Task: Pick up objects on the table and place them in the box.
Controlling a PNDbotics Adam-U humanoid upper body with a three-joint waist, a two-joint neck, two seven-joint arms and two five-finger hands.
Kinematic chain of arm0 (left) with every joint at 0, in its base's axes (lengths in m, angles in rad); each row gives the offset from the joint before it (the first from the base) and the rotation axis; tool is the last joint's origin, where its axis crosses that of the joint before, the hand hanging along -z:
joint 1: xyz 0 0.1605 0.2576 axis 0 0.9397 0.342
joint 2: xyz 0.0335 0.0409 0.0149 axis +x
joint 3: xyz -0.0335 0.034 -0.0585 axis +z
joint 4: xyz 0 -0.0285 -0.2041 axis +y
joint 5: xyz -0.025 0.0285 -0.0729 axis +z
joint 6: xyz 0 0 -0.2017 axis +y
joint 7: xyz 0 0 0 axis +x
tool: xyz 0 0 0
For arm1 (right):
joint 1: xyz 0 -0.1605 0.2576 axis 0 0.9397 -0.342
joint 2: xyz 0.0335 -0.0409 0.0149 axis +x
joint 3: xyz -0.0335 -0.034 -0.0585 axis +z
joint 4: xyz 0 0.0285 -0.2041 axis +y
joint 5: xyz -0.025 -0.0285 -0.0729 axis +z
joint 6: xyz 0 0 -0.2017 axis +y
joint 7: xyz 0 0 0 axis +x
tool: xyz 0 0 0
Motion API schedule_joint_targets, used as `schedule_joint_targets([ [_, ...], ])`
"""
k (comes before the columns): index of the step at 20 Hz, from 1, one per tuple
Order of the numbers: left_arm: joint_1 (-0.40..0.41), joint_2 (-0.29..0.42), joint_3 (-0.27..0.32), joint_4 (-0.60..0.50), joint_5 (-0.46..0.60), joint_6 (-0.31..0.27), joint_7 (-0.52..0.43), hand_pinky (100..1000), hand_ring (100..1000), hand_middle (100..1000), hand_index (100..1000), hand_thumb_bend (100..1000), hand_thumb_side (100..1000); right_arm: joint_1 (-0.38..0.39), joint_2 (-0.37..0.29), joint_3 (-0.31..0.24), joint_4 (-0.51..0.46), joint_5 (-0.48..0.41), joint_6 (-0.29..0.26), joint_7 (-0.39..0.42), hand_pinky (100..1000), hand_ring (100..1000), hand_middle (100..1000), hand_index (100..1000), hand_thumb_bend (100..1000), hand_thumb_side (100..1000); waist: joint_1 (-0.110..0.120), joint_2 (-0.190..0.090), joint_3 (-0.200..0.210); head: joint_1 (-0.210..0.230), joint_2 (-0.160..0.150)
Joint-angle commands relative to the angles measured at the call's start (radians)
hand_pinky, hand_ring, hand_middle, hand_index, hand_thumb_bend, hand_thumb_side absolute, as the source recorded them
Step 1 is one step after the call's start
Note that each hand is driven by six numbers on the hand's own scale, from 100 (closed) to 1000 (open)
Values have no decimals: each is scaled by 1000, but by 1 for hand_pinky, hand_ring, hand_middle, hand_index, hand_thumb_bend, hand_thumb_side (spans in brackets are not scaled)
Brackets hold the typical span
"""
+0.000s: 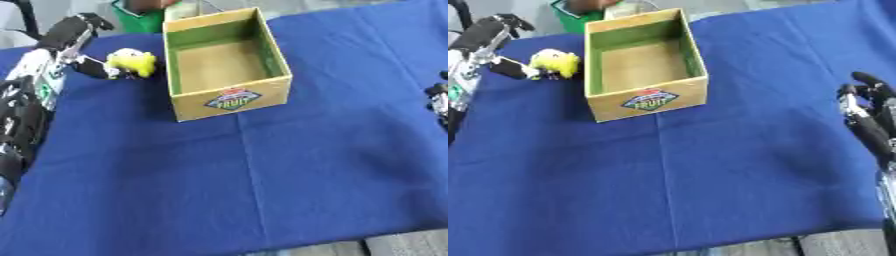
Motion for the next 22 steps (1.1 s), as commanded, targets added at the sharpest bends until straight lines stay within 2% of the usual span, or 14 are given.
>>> schedule_joint_targets([
  [1, -17, 14, 5, -6, -30, -10, -3, 708, 716, 753, 832, 670, 223, -19, -22, -2, -8, -8, -4, 3, 747, 896, 647, 889, 100, 547, -5, -14, -2, 1, -9],
  [4, -16, 7, 4, -5, -43, -12, -21, 708, 717, 755, 833, 665, 215, -20, -22, -2, -8, -10, -4, 3, 747, 896, 647, 889, 100, 547, -5, -11, -4, 2, -10],
  [5, -16, 6, 5, -6, -45, -11, -23, 698, 708, 752, 834, 587, 172, -20, -22, -2, -7, -11, -4, 4, 747, 896, 647, 889, 100, 547, -6, -10, -4, 2, -10],
  [10, -10, -14, 5, -6, -77, 66, 44, 685, 702, 751, 830, 534, 138, -24, -23, -1, -5, -14, -4, 5, 747, 896, 646, 889, 100, 547, -7, 0, -11, 2, -15],
  [14, -9, -24, -1, 6, -79, 83, 64, 669, 680, 729, 812, 447, 100, -27, -22, -1, -5, -15, -5, 6, 747, 896, 646, 888, 100, 547, -6, 4, -16, 3, -16],
  [16, -7, -27, -3, 10, -81, 87, 60, 641, 624, 670, 773, 359, 100, -27, -21, -1, -5, -15, -5, 7, 746, 896, 646, 888, 100, 547, -6, 5, -17, 2, -16],
  [19, -5, -28, -5, 13, -95, 100, 53, 589, 500, 533, 674, 212, 100, -27, -21, -1, -5, -15, -5, 7, 746, 896, 646, 888, 100, 546, -6, 5, -18, 3, -17],
  [22, -3, -28, -4, 17, -108, 113, 50, 541, 422, 448, 587, 112, 100, -27, -20, -2, -5, -16, -5, 7, 746, 896, 646, 888, 100, 547, -4, 4, -19, 3, -17],
])
